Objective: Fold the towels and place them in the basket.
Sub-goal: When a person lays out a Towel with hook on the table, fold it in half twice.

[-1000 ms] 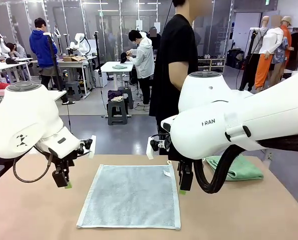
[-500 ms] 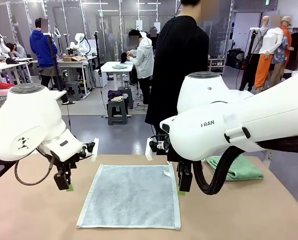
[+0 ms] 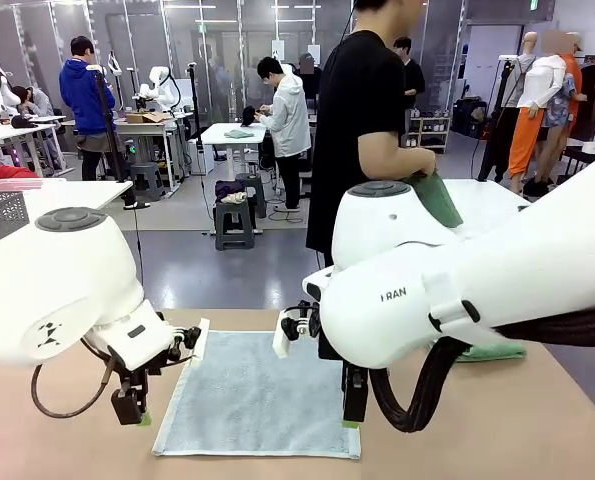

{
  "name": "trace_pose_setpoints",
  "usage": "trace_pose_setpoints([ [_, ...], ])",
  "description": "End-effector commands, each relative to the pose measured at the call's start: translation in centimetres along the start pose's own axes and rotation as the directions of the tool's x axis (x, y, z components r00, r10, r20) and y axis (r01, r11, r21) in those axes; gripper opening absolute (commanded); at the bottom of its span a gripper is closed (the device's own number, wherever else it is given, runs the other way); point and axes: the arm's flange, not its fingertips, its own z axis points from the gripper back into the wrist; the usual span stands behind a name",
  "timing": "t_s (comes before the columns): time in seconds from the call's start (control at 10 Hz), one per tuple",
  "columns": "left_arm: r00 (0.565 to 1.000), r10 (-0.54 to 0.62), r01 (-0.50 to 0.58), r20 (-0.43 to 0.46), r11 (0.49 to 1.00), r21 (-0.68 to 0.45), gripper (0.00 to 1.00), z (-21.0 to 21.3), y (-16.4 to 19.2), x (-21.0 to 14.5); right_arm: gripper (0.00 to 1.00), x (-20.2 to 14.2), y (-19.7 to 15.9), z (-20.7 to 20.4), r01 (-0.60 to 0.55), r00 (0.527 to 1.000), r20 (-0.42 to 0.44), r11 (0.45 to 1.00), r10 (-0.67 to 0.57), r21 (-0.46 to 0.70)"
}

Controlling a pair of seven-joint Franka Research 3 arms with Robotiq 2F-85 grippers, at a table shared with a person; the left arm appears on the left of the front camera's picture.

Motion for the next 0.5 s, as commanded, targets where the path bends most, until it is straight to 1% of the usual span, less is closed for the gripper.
trace_pose_setpoints([
  [0.0, 1.000, -0.013, 0.013, 0.002, 0.999, 0.030, 0.97, -1.0, -1.2, 0.1, 1.00, 0.5, 0.2, -2.0, 0.027, 1.000, -0.006, 0.999, -0.027, -0.022],
  [0.2, 1.000, -0.025, 0.025, -0.010, 0.999, 0.019, 0.97, -2.2, -1.8, 0.4, 1.00, 0.8, 0.3, -3.5, 0.027, 1.000, -0.010, 1.000, -0.027, -0.013],
  [0.3, 0.999, -0.036, 0.036, -0.013, 0.999, 0.014, 1.00, -2.7, -2.0, 0.7, 1.00, 0.8, 0.3, -4.0, 0.036, 0.999, -0.019, 0.999, -0.036, -0.014],
  [0.4, 0.999, -0.040, 0.041, -0.012, 0.999, 0.017, 1.00, -3.2, -2.2, 1.0, 1.00, 0.6, 0.1, -4.4, 0.039, 0.999, -0.027, 0.999, -0.040, -0.024],
])
